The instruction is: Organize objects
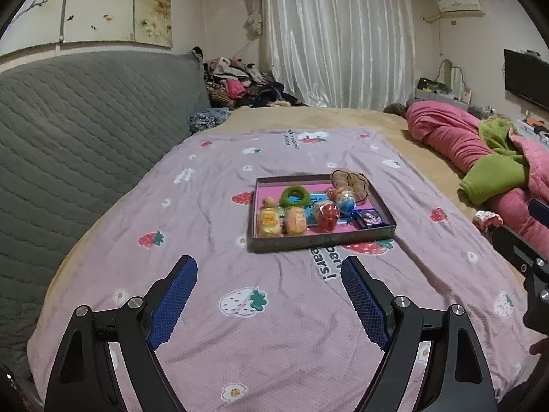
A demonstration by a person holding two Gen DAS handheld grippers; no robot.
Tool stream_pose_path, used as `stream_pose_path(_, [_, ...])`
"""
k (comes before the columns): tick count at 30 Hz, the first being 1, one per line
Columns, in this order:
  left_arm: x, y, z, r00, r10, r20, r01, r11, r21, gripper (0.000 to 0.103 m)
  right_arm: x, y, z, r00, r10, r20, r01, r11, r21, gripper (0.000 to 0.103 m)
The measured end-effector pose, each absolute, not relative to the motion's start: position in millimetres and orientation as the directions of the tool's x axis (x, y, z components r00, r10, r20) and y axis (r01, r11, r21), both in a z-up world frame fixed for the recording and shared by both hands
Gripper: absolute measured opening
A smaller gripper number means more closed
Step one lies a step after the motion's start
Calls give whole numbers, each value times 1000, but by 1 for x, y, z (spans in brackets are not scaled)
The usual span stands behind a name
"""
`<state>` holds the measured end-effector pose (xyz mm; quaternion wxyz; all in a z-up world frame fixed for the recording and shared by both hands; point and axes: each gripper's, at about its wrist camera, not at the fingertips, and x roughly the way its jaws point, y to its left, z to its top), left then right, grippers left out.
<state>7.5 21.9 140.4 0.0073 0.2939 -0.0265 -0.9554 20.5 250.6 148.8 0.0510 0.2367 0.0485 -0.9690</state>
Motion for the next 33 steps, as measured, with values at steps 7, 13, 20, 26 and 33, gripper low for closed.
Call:
stream_pose_path(7, [7,26,127,-832,-46,-552,0,-997,83,87,20,250,140,-878,-76,-472,123,-990,-69,103])
stream_pose_path(13, [3,25,116,-827,-37,-560,-4,-997,71,87,16,252,130,-870,-68,-488,118,-990,-72,102])
stream_pose_path(20, [0,19,105,-821,-35,-569,6,-999,52,87,9,253,115,-857,-67,-510,116,-991,-65,102])
stream_pose_path(26, [-5,18,89,-812,-35,-583,6,-999,51,87,6,250,102,-849,-73,-523,129,-989,-72,102])
stream_pose_path(33, [-10,18,71,-800,-34,-599,10,-999,43,87,3,250,89,-843,-71,-534,129,-989,-72,103])
